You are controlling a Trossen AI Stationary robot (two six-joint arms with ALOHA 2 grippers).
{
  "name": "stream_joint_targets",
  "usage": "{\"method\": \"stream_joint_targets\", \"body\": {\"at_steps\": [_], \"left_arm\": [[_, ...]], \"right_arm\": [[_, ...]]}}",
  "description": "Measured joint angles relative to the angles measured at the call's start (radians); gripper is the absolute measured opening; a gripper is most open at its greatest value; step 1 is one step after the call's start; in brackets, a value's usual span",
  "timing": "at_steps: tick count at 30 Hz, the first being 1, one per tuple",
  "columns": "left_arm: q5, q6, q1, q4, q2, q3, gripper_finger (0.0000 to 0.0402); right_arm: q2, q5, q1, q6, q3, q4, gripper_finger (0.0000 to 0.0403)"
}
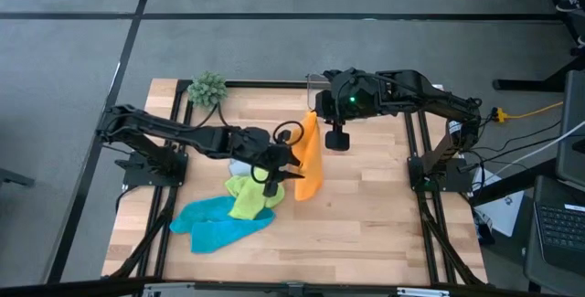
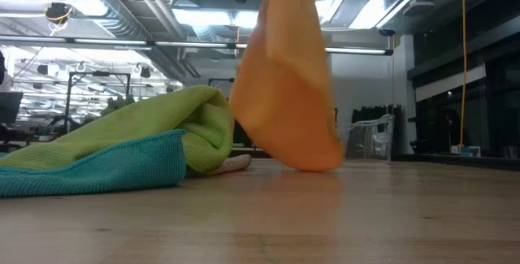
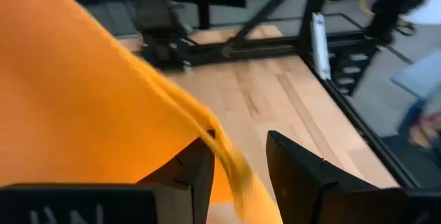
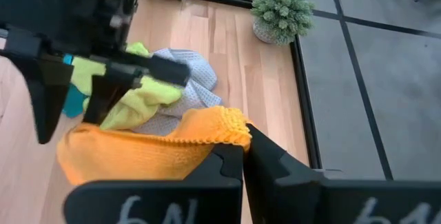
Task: Fold microfiber towels
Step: Fold the orange microfiber cloth
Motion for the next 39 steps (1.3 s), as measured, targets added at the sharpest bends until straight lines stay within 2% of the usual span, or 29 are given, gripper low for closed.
{"method": "stream_joint_targets", "body": {"at_steps": [2, 4, 12, 22, 27, 34, 39], "left_arm": [[0.054, 0.000, 0.000, -0.010, 0.014, -0.002, 0.0124], [0.062, 0.000, 0.000, -0.007, 0.036, -0.001, 0.0124], [-0.153, 0.003, 0.018, 0.061, 0.144, -0.002, 0.0124], [-0.161, -0.028, 0.015, 0.085, 0.202, -0.001, 0.0124], [-0.243, -0.027, 0.002, 0.082, 0.208, 0.000, 0.0124], [-0.253, -0.026, 0.002, 0.071, 0.207, 0.000, 0.0124], [-0.253, -0.052, 0.002, -0.019, 0.207, 0.000, 0.0124]], "right_arm": [[0.000, 0.000, 0.000, 0.000, 0.000, 0.000, 0.0000], [0.000, 0.000, 0.000, 0.000, 0.000, 0.001, 0.0000], [0.000, 0.005, 0.000, 0.000, 0.000, 0.008, 0.0000], [0.000, 0.019, 0.000, 0.002, 0.000, 0.014, 0.0000], [0.000, 0.066, 0.000, 0.005, 0.000, 0.051, 0.0000], [0.000, 0.102, 0.000, 0.004, 0.000, 0.066, 0.0000], [0.000, 0.104, 0.000, 0.004, 0.000, 0.050, 0.0000]]}}
